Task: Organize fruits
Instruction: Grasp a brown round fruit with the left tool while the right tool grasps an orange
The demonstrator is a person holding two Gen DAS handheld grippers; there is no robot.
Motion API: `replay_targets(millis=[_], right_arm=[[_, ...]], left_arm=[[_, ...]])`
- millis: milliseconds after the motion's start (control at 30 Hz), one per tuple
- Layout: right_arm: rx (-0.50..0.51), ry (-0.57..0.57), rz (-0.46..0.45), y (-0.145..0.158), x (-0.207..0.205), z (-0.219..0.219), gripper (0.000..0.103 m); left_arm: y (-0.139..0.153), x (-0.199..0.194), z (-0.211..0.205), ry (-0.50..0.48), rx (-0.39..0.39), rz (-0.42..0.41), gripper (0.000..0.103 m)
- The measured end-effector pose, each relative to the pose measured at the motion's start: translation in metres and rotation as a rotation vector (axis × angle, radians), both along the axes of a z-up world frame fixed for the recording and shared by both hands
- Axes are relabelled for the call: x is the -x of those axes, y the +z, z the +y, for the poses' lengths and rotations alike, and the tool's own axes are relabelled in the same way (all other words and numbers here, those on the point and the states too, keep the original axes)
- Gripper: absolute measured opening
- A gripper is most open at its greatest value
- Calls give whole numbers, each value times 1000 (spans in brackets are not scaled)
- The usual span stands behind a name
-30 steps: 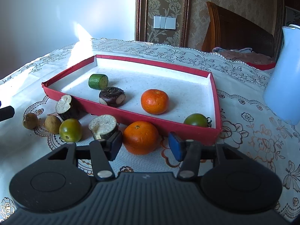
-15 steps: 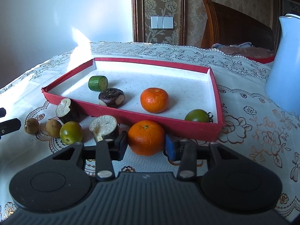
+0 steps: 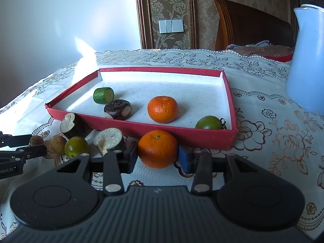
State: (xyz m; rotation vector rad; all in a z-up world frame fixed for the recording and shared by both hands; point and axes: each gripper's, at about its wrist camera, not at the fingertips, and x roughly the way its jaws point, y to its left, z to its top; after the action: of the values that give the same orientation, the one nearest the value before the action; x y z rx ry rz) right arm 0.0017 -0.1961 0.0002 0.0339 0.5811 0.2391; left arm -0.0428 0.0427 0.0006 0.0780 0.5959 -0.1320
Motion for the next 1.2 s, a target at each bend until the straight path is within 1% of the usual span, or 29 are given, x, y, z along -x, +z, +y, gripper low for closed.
replay_targets(millis=[67, 233, 333, 467, 767, 933, 1200], right_arm=[[-3, 0, 0, 0, 0, 0, 40], [-11, -5, -4, 0, 1, -2, 40], [-9, -5, -2, 0, 0, -1, 40], [-7, -6, -1, 0, 0, -1, 40], [6, -27, -11, 0, 4, 0, 40], [5, -53, -25, 2, 10, 1, 40], [8, -75, -30, 3, 14, 5, 40]], left_arm=[[0, 0, 0, -2, 0, 2, 36], [-1, 0, -3, -11, -8, -2, 27], [0, 0, -5, -7, -13, -4, 27], [0, 0, -4, 10, 3, -4, 27], [3, -5, -10, 97, 53, -16, 27], [4, -6, -16, 147, 50, -42, 27], [5, -13, -24, 172, 57, -30, 28]])
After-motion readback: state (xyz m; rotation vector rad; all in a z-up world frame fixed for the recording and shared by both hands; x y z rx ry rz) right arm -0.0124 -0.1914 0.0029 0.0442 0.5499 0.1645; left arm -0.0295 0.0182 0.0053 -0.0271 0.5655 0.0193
